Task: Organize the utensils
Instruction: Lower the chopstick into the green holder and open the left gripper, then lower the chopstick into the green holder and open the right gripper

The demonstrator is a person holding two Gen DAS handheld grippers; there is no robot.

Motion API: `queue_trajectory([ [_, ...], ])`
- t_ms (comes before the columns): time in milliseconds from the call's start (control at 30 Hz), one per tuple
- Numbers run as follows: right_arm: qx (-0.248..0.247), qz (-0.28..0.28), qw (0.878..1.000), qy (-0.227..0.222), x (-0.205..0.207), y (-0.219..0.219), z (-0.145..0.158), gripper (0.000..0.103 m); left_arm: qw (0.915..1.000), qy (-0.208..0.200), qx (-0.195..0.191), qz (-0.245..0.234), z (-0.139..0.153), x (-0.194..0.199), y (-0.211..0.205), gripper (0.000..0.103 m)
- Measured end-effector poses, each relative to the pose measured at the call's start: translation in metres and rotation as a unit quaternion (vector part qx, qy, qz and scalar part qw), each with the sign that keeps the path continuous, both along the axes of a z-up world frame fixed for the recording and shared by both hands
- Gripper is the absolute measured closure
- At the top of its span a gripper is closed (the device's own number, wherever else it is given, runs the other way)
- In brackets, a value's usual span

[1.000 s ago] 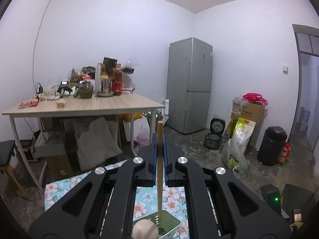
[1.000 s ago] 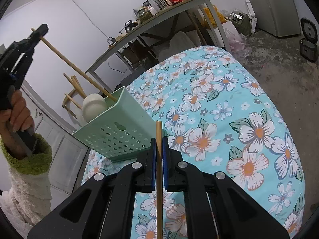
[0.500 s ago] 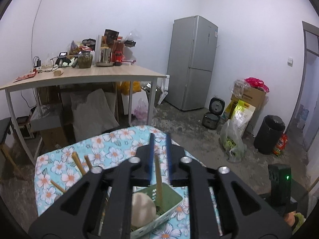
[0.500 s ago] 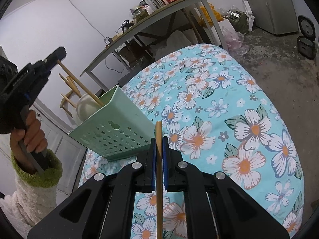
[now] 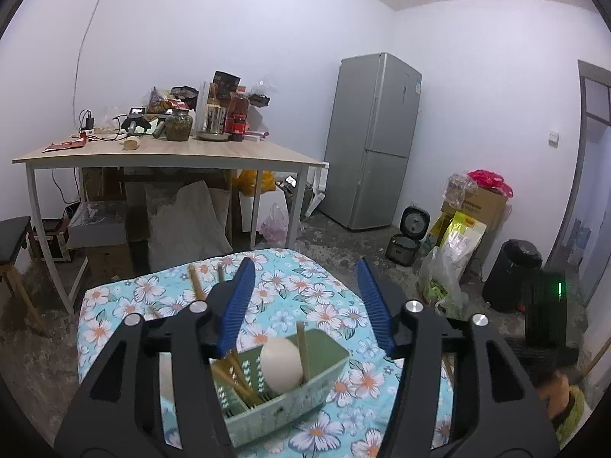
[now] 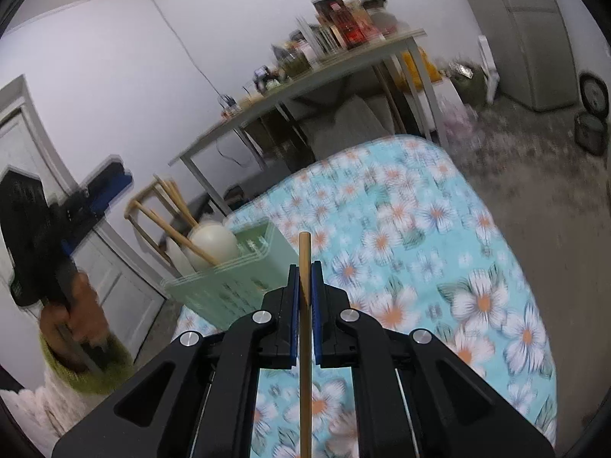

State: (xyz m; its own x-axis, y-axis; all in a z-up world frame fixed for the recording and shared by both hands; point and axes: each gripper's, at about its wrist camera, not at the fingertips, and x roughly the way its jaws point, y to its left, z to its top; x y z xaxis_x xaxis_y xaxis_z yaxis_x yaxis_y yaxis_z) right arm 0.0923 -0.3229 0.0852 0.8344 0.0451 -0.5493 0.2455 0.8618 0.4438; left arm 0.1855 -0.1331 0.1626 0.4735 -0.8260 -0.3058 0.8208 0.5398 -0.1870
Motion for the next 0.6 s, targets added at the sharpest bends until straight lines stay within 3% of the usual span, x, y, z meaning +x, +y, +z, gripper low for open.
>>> queue_trajectory([
  [300,-0.075,0.023,0.990,-0.121,0.038,0.015,0.084,0.097,0.9996,0.027,0.008,-0.002,-0.038,-0.026,0.053,0.045],
  [600,-0.117,0.054,0.967,-0.220,0.095,0.032,0.151,0.097,0.9953,0.076,0.061,-0.001,-0.102,-0.039,0.096,0.041],
])
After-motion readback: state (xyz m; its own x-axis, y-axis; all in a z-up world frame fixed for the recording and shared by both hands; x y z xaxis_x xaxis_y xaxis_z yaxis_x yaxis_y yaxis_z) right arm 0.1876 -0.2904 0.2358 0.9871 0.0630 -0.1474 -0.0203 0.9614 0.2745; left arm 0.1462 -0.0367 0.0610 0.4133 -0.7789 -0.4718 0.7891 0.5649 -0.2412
